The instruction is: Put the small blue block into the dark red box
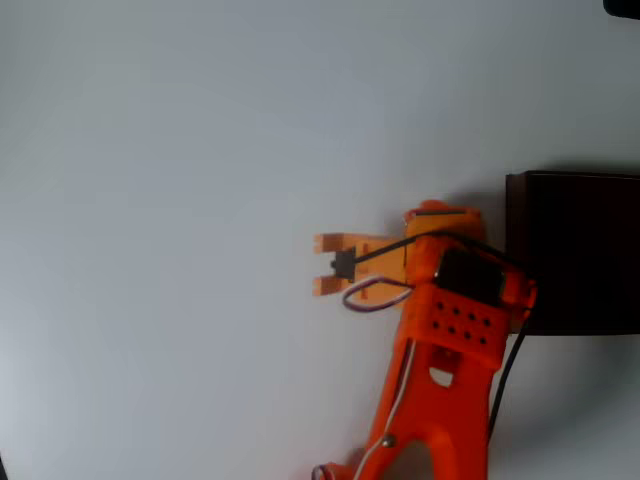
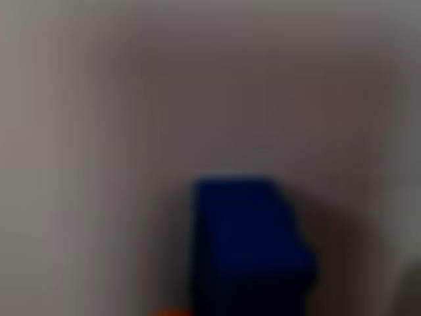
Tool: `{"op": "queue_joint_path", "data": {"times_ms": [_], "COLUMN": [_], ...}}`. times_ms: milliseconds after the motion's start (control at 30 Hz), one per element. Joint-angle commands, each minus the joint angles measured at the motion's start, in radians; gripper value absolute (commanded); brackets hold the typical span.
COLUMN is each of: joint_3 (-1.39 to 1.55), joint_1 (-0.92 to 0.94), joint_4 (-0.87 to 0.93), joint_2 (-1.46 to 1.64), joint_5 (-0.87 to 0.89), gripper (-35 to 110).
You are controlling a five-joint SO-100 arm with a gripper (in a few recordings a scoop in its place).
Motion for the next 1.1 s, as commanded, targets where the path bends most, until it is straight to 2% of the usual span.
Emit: {"op": "queue_joint_path", "data": {"times_ms": [0,333,400,500,700,867,1067], "joint_3": [-0.040,-0.110,-0.166,-0.193,-0.187,-0.141,-0.141], "joint_1": [0.046,0.074,0.084,0.114,0.124,0.147,0.295], "joint_4": [0.006,0.012,0.049,0.069,0.058,0.100,0.156], "joint_2": [-0.003,-0.129,-0.172,-0.196,-0.183,0.060,0.353], "joint_5": [0.003,0.017,0.020,0.041,0.061,0.115,0.255], "gripper": [21,19,14,0,0,0,0]}}
